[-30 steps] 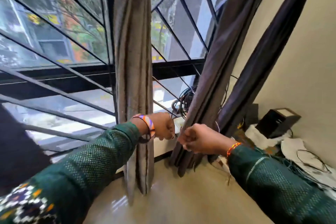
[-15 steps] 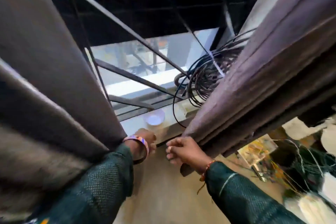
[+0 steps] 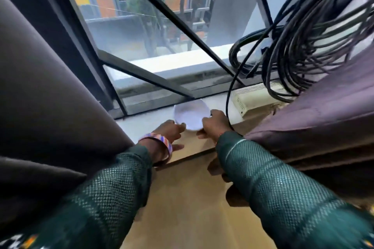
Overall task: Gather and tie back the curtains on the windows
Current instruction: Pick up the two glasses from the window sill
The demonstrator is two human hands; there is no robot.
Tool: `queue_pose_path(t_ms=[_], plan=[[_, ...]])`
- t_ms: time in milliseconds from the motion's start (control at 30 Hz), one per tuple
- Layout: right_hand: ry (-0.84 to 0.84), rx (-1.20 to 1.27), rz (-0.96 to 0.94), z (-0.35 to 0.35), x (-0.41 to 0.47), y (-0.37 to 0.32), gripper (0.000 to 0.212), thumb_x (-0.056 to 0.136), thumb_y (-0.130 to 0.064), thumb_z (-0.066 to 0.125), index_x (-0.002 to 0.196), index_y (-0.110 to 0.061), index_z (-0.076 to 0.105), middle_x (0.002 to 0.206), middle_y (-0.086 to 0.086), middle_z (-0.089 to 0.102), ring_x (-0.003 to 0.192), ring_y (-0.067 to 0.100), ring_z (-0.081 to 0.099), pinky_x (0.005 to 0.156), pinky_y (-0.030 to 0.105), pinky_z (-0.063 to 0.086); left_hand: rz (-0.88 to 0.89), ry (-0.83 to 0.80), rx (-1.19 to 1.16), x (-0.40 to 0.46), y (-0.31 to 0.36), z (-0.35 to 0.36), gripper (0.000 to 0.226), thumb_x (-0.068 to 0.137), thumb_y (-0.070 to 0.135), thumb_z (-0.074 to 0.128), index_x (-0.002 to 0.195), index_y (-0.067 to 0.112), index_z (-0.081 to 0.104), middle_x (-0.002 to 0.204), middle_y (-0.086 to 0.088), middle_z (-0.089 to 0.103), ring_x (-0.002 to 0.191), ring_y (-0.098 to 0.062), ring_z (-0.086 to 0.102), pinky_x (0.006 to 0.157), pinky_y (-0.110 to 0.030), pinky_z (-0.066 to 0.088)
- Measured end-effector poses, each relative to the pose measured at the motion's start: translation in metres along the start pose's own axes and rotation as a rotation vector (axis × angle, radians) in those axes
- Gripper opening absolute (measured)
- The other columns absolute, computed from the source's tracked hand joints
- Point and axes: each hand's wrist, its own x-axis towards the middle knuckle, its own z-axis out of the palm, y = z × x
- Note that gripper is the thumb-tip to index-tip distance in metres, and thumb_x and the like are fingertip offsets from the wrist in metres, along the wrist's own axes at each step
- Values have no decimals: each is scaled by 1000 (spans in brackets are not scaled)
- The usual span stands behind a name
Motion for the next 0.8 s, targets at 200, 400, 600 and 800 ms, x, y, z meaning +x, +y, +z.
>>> queue_pose_path(t_ms=[200,400,600,800], plan=[[-20,114,90,-18,-68,5,32,88,-1,40,117,-1,54,116,20,59,70,31,63,42,26,52,-56,-16,15,-43,4,-2,38,94,12,51,130,2,42,133,-17,45,110,-28,48,91,-38,46],[35,182,114,-64,-173,-29,36,87,0,39,118,-7,55,107,13,60,75,33,64,38,19,46,38,-35,250,-134,37,4,42,96,12,45,137,0,38,136,-22,47,106,-33,52,69,-31,47],[64,65,38,-114,-274,-69,33,90,-2,40,120,-5,54,98,11,60,60,23,60,54,35,59,98,-18,353,-233,64,4,45,94,2,44,138,1,37,140,-18,43,126,-32,44,99,-34,37],[132,-58,-114,-143,-388,-82,26,82,-13,48,105,-9,61,99,14,65,81,34,65,74,52,57,156,-157,107,-347,48,-11,42,92,-10,38,133,0,41,134,-26,44,108,-39,49,86,-49,49]])
